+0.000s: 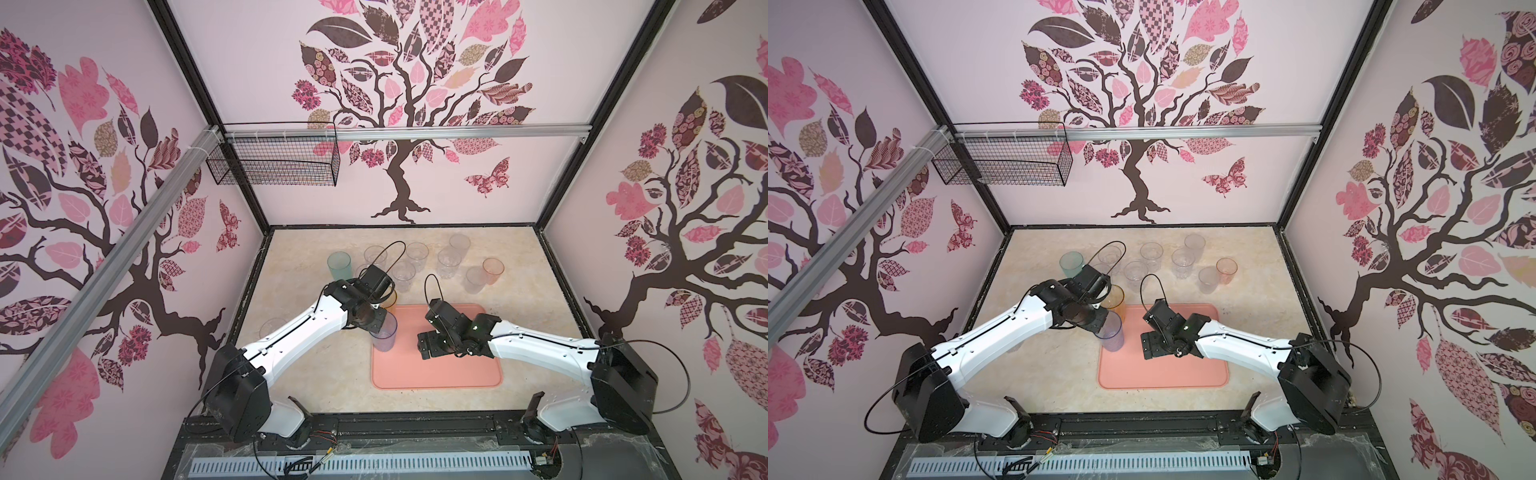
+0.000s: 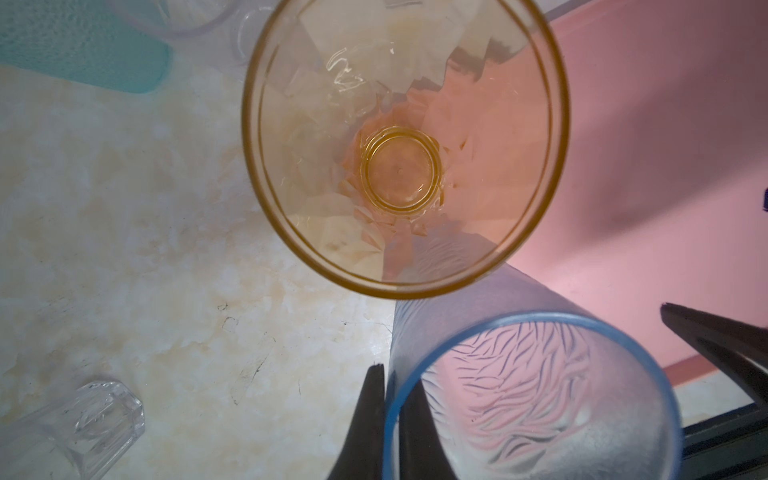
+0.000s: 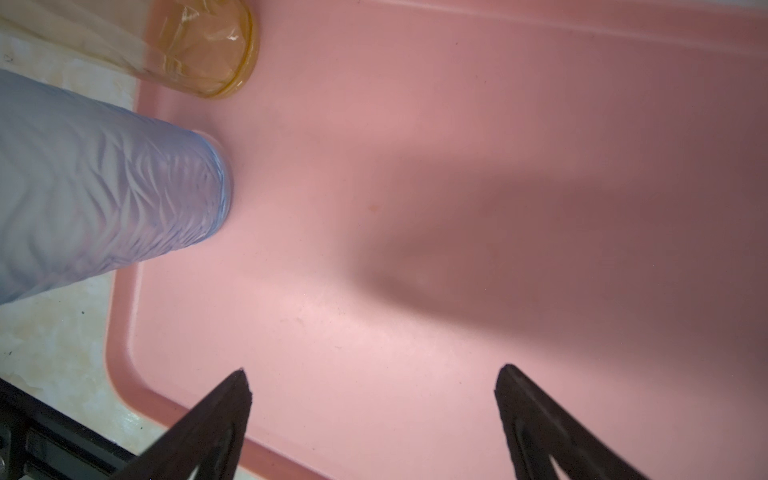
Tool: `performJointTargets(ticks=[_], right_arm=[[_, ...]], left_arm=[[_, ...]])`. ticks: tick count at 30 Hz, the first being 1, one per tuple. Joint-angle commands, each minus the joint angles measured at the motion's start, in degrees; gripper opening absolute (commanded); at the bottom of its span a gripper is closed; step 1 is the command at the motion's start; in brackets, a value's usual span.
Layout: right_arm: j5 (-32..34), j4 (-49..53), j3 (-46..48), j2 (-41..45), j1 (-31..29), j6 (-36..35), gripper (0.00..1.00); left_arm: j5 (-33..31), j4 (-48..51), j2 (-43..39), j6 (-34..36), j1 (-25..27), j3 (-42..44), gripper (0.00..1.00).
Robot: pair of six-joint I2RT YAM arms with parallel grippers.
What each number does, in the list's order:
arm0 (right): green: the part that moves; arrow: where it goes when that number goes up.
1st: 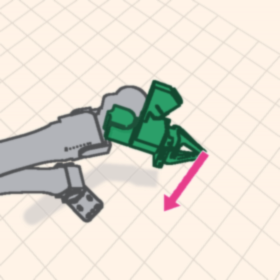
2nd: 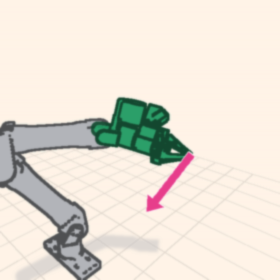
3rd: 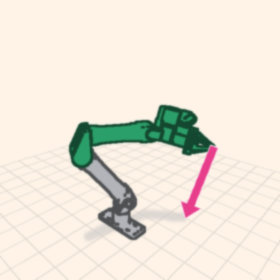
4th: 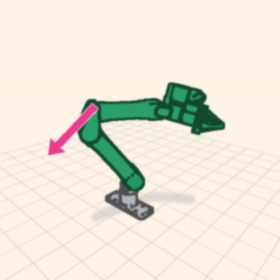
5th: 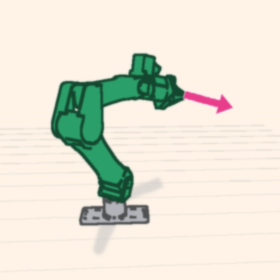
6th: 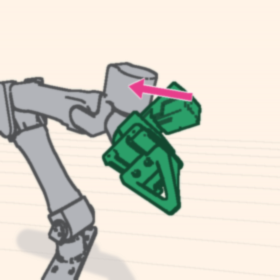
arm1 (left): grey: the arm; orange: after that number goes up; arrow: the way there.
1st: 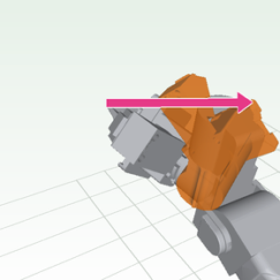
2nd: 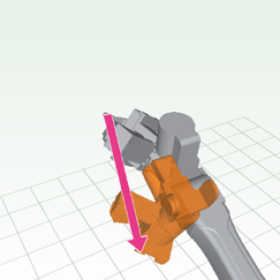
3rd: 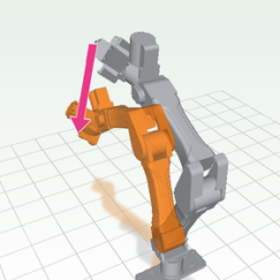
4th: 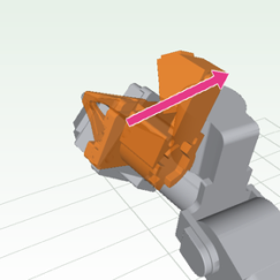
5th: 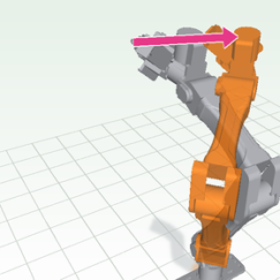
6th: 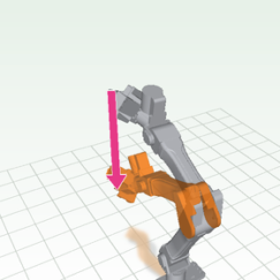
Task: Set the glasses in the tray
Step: 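Carry the pale blue glass over the pink tray beside the amber glass and lower it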
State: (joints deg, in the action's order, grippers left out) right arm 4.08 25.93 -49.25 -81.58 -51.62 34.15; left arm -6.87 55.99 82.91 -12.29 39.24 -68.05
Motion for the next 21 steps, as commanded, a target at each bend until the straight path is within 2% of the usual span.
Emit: performJointTargets(ticks=[1,9,12,20,21], right_arm=[[0.9,0.8,-2.7,-1.6,-0.5,-1.1,0.95],[-0.9,-0.9,-3.1,-2.8,-0.6,-0.8,0.95],[-0.8,-0.9,-3.1,-2.7,-0.7,-0.9,0.95],[-1.3,-1.1,-2.8,-2.4,-0.7,-1.0,0.95],[-1.2,-1.0,-2.8,-2.4,-0.8,-1.0,0.95]], left_arm=[[1.6,2.9,1.3,2.0,-0.5,-3.2,0.03],[1.9,4.6,2.9,2.8,-0.5,-3.8,0.10],[1.5,4.6,2.7,2.6,-0.5,-4.2,0.20],[1.2,6.5,1.4,2.2,-0.5,-6.7,0.36],[1.3,6.6,0.8,2.1,-0.5,-7.0,0.42]])
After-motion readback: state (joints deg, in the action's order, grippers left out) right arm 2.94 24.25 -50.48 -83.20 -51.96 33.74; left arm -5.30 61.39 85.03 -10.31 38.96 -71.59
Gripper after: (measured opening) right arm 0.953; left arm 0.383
